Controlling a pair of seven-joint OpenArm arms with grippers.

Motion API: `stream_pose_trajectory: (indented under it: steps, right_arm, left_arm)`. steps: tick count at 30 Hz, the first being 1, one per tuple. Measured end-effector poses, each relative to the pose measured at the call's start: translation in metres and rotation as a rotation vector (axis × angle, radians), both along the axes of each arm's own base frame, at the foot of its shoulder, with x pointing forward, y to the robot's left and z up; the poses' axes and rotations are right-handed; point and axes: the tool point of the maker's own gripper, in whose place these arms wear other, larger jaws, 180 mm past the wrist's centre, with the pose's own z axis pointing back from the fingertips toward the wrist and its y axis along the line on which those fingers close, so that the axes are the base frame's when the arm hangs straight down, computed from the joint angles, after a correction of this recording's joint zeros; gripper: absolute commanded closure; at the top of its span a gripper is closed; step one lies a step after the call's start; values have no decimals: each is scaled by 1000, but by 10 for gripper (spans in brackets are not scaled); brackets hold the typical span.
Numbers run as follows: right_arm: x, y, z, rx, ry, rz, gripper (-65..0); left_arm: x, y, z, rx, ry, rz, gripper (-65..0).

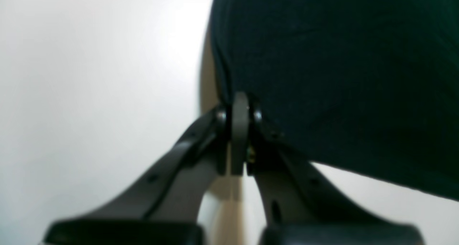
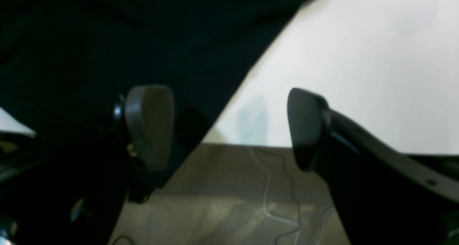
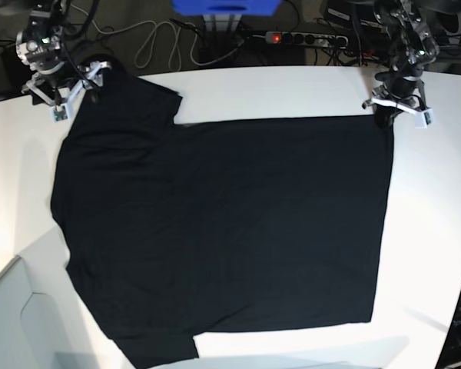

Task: Fold the T-shirt properly
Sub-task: 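Close both grippers on the shirt's shoulder corners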

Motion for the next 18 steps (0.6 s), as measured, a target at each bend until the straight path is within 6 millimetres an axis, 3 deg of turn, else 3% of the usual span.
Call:
stream_pose_trajectory:
  steps: [11, 15, 18]
  right_arm:
    - [0, 2, -12, 48, -1, -17, -456]
    - [1, 13, -15, 86, -9, 53, -310]
    - [2, 19, -15, 99, -3, 121, -149]
  left_arm:
    - [-3, 0, 0, -1, 4, 1, 0]
    - [-4, 0, -1, -1, 6, 1, 0]
    - [-4, 0, -1, -1, 5, 1, 0]
